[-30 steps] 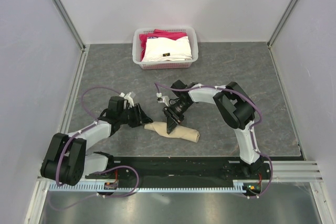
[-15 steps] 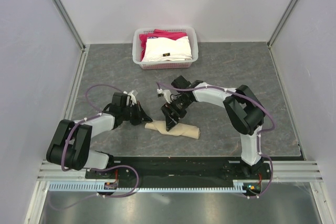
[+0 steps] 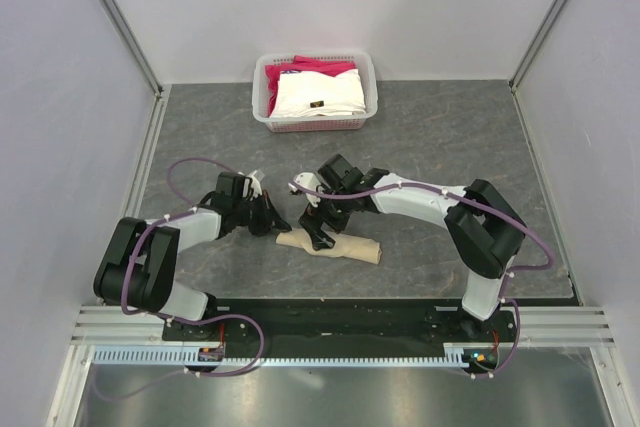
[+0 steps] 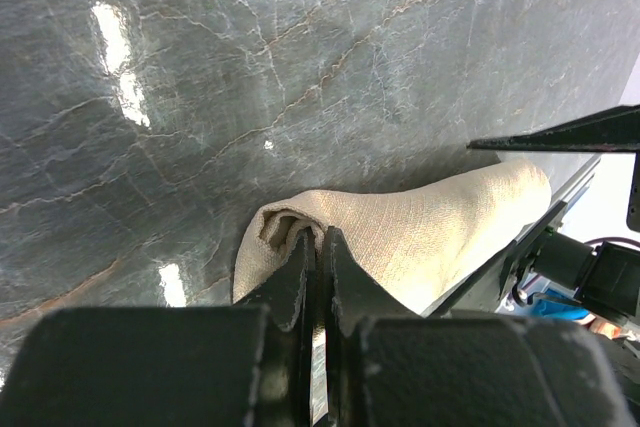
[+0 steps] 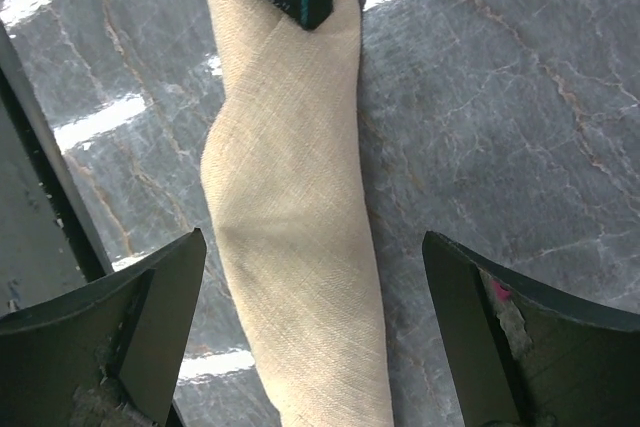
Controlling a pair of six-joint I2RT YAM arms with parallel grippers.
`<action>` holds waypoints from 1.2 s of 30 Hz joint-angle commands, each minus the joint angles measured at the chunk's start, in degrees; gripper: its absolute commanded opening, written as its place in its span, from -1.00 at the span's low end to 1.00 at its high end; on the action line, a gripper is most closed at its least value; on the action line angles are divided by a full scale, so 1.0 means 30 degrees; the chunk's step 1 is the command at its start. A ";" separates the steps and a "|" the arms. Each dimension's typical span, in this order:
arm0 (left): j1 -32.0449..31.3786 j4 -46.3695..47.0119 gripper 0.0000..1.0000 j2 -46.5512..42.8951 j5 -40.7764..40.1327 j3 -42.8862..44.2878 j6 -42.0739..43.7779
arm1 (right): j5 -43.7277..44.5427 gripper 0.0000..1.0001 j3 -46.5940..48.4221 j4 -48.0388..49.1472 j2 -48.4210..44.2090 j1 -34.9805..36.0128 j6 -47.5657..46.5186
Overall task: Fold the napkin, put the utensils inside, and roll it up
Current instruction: Roll the napkin with the utensil
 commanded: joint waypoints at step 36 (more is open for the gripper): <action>0.0022 -0.1261 -0.96 0.3562 0.0676 0.3644 0.1393 | 0.5020 0.38 -0.1785 0.0158 0.0766 0.1112 -0.0133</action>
